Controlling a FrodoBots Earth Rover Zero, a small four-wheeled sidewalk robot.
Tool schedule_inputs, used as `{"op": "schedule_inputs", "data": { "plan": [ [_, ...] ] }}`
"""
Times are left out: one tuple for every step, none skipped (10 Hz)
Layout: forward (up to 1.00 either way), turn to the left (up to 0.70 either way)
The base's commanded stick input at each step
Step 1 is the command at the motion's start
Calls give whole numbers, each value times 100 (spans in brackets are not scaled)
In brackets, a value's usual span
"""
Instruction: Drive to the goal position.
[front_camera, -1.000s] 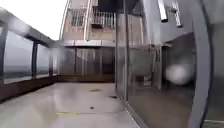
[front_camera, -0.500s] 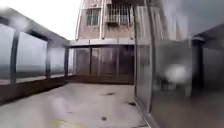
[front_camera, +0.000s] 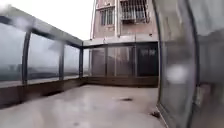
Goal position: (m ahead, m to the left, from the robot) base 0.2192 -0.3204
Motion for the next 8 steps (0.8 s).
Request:
{"op": "schedule_inputs", "data": {
  "plan": [
    [70,0],
    [70,0],
    [32,0],
    [0,0],
    [0,0],
    [0,0],
    [0,0],
    [0,0]
  ]
}}
